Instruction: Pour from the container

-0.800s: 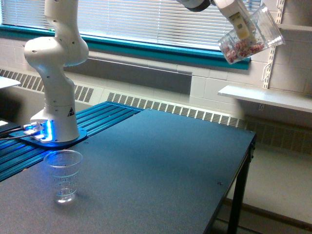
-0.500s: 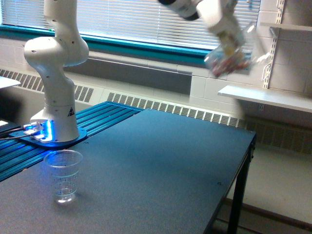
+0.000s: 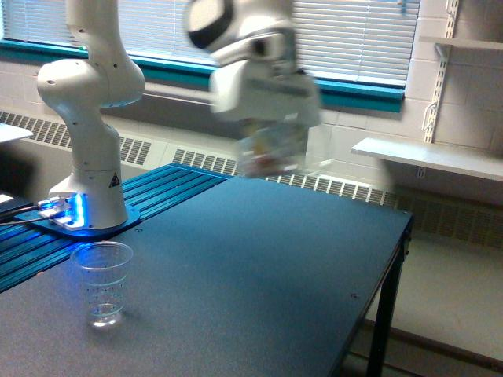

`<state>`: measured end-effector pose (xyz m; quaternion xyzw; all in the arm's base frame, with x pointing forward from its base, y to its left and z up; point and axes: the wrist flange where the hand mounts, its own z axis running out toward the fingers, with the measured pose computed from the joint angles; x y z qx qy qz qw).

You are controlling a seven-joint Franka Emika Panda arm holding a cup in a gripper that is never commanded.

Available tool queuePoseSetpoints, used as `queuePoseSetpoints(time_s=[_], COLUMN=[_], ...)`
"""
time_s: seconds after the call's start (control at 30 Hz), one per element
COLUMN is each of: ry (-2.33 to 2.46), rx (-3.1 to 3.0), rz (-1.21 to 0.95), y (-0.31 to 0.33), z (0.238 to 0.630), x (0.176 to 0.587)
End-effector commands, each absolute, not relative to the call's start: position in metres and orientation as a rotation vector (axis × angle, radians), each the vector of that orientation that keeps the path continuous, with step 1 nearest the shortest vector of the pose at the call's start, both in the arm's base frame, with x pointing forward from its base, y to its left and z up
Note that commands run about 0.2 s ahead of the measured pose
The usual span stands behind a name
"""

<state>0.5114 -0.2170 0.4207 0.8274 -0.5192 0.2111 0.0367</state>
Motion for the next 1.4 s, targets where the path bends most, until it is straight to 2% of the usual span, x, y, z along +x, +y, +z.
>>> queuePoseSetpoints(time_s=[0.03, 0.5, 1.0, 1.4], ry=[-1.828, -2.016, -2.115, -2.190], rx=[2.372, 2.200, 2.082, 1.985], rz=[0.597, 0.354, 0.324, 0.163], y=[-0.260, -0.270, -0.255, -0.239], z=[0.403, 0.335, 0.340, 0.313], x=[0.453, 0.345, 0.310, 0.249])
